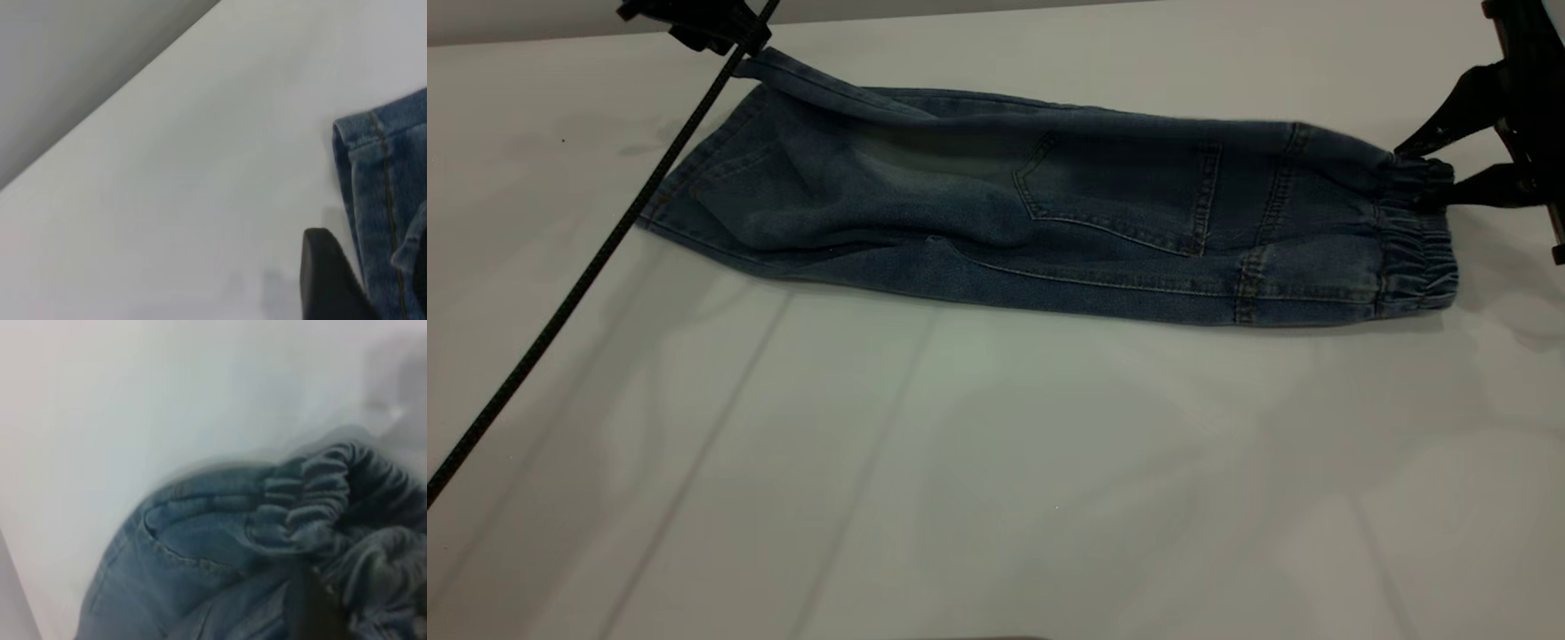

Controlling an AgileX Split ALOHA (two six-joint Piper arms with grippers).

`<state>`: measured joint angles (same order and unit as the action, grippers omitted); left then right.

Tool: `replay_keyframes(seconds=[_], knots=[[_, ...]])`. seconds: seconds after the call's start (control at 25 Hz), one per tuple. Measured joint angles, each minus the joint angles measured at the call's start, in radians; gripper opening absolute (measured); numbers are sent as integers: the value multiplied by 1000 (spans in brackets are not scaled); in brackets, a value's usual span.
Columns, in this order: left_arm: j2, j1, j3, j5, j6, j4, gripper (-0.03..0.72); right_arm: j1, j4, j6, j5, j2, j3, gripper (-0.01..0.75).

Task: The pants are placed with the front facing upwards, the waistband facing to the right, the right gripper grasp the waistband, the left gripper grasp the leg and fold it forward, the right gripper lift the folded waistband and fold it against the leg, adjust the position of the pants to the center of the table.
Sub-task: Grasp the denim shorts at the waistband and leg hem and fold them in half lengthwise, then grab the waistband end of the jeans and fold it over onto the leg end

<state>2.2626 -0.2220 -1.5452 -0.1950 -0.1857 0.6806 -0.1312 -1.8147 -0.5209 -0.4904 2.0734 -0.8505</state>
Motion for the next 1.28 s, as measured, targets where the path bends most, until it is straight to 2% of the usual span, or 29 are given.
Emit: replay_keyframes(seconds=[0.08,0.24,0.48,0.68,0.84,0.96,1.12,1.28], knots=[[3,0,-1,-13,-27,0,316,0,-1,2,-7,0,-10,352],[-4,-6,-1,-76,-47,-14,323,0,-2,-75,-88,0,-18,424],[-59,-42,-1,-157,-48,-30,325,0,32,-225,-277,0,-21,438],[-73,-86,-1,-164,-34,-33,325,0,246,-253,-328,0,-22,440],[-73,-119,-1,-160,-32,-34,325,2,479,-183,-320,0,-22,446],[-73,-136,-1,-148,-32,-51,325,22,605,-156,-267,0,-22,497],[-73,-152,-1,-138,-32,-67,325,64,596,-150,-169,10,-22,592],[-73,-179,-1,-139,-32,-76,325,73,541,-150,-56,11,-22,599]])
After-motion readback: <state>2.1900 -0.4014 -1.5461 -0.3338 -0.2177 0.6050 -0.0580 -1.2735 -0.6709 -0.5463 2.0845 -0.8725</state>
